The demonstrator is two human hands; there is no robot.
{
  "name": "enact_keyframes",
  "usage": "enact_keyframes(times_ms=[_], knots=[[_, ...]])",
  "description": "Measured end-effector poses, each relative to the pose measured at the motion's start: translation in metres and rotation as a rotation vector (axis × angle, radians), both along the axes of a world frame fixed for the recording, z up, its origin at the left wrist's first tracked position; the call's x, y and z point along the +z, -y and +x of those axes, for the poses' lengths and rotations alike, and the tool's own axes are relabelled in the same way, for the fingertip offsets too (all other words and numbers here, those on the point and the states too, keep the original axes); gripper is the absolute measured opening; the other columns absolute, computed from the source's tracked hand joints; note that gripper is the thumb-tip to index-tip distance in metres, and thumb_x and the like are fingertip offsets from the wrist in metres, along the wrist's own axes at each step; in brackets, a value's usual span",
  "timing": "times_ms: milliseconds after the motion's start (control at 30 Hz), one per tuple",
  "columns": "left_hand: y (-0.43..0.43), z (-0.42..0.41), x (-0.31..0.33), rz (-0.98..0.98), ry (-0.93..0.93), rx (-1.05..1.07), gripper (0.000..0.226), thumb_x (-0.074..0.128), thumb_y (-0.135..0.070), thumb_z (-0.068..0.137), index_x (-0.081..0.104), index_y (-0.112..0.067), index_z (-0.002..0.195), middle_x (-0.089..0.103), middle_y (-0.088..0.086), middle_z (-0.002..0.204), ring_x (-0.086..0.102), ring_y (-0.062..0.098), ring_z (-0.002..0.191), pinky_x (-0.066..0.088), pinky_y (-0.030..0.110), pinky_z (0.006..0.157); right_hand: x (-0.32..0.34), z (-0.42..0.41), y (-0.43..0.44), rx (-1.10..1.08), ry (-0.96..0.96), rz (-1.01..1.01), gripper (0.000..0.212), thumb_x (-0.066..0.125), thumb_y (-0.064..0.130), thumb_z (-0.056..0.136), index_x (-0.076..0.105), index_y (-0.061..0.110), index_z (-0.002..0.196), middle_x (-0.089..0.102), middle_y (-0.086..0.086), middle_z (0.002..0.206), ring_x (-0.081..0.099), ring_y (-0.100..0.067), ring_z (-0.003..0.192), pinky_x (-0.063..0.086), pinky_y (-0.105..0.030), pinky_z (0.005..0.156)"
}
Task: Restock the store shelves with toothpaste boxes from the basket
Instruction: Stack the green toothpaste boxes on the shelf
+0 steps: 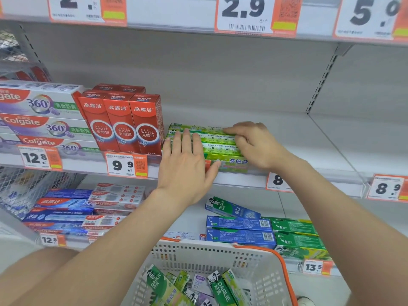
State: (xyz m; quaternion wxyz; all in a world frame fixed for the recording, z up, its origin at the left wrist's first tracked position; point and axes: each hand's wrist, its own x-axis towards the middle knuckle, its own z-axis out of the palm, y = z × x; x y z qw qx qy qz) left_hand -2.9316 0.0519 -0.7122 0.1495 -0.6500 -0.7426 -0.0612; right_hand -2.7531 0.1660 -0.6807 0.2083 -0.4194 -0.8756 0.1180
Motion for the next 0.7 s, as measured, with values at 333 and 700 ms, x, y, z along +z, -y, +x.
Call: enact_keyframes(times_ms=[333,700], knots=[[0.001,-0.002,-0.001,0.027,0.02,-0.008,0.09,0.017,-0.07,0.099,0.034,-0.003,0.157,0.038,0.022,0.162,0.034,0.04,0.15,0.027,0.055,0.123,-0.003,0.002,0.005,-0.06,0.004,-0.013,0.046,0.046,0.018,0.099,0.067,0.023,0.141,0.059,-0.009,0.149,0.043,-0.017,0.148,0.032,-0.022,0.115],[0.012,-0.001,-0.008,0.178,0.114,-0.251,0.063,0.055,-0.039,0.096,0.046,0.001,0.144,0.044,0.027,0.151,0.039,0.045,0.143,0.031,0.057,0.12,-0.01,-0.004,0.045,-0.092,-0.029,0.27,0.036,0.051,0.018,0.092,0.072,0.01,0.119,0.066,-0.02,0.126,0.058,-0.042,0.119,0.05,-0.043,0.1]])
